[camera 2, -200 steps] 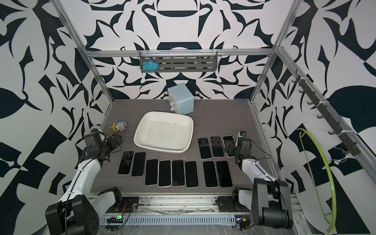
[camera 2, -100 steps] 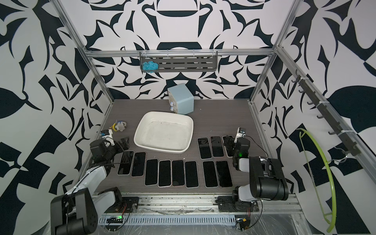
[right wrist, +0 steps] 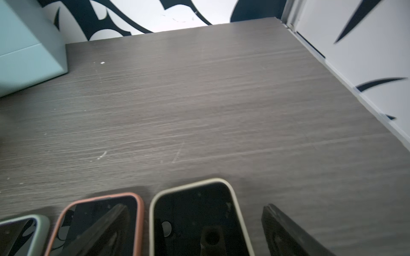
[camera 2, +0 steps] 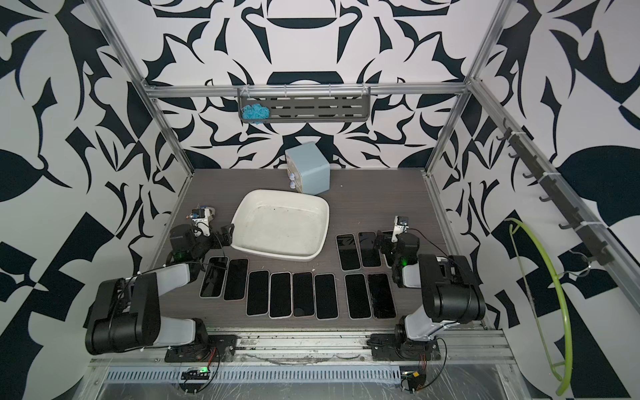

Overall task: Take the phone out of the storage box
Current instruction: Reset both arms

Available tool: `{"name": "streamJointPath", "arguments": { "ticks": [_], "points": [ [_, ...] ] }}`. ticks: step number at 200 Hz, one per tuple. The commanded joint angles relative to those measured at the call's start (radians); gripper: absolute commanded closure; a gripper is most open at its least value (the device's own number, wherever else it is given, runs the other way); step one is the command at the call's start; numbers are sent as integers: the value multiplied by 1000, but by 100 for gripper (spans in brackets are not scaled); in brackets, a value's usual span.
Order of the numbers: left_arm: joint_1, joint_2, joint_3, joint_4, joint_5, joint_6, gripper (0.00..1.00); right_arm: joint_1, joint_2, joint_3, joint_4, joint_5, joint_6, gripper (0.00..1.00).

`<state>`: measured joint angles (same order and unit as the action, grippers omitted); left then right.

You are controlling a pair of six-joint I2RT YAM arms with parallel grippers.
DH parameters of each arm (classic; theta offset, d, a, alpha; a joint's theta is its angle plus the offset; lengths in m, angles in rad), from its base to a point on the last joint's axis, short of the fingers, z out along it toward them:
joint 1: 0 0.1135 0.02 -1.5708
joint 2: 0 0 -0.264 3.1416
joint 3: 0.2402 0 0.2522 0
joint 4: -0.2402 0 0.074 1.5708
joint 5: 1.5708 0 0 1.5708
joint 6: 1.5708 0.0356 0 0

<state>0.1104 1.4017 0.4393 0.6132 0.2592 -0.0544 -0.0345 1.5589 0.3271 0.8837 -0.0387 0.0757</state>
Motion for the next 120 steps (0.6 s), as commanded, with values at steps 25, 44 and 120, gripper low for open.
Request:
{"name": "streamJointPath", "arguments": {
  "ticks": [25,44,120],
  "points": [
    [-54,-72,-90,105,-115,44,0,20,-12,36,-17,12,-42,1],
    [-53,-46,-177,327,-204,-46,0,20,-13,37,-17,13,-42,1],
    [-63,148,-32,205,-182,-15,0,22,-8,44,-26,15,-43,1]
  ]
}}
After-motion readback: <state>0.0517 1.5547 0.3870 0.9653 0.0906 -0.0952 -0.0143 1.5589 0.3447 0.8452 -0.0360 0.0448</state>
